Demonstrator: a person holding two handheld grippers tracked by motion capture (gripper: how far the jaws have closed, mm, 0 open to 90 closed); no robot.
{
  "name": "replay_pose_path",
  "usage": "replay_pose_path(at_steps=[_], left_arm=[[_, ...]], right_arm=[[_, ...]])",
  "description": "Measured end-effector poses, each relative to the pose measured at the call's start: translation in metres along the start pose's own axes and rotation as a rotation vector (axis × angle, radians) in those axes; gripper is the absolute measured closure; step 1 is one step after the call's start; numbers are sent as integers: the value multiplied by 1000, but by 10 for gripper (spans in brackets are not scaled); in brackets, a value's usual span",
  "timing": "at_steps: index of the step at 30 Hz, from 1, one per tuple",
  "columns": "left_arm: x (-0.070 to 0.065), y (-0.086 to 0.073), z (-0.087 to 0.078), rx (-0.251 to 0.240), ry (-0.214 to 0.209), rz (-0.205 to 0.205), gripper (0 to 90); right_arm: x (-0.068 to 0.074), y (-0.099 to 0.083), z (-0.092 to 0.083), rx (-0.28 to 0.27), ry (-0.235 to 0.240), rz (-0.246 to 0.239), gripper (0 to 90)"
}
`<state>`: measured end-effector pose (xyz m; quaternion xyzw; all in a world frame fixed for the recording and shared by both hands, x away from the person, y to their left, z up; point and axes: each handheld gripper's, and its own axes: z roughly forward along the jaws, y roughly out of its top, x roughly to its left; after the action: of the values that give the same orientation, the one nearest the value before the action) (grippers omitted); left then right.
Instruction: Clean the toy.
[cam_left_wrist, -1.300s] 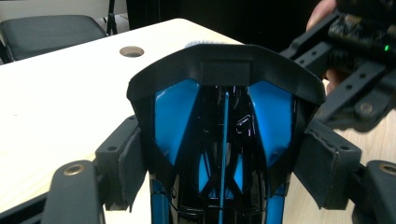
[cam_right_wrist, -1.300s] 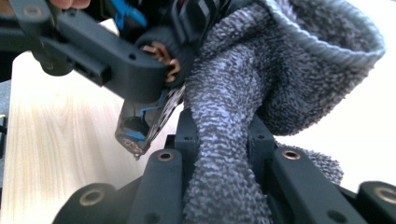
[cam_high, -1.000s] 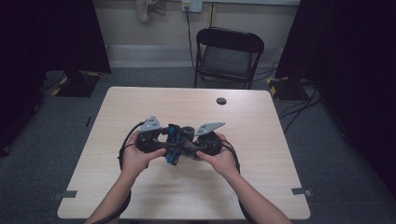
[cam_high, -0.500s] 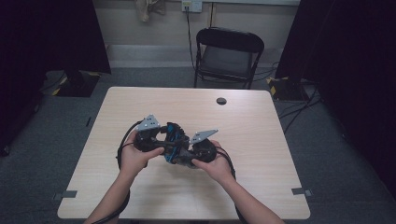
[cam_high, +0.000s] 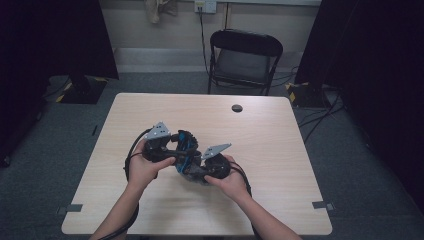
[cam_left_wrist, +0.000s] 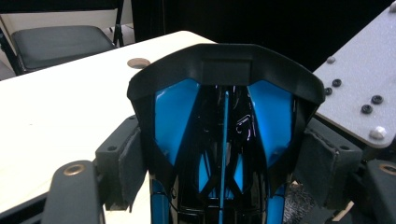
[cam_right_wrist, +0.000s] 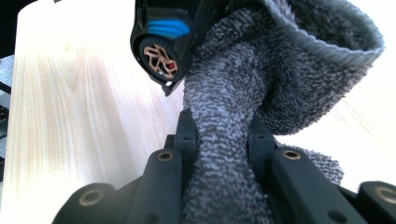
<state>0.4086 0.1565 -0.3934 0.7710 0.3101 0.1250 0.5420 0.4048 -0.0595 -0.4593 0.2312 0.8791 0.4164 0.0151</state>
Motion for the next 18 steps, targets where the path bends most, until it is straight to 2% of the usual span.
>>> replay_pose_path(at_steps=[11,18], left_arm=[[2,2,-3,-11,1,-4,254],[4,1,-5,-6,10,-3,254]], right_arm=[[2,-4,0,30,-6,-17,730],[-5,-6,-8,29,-21,-2,729]])
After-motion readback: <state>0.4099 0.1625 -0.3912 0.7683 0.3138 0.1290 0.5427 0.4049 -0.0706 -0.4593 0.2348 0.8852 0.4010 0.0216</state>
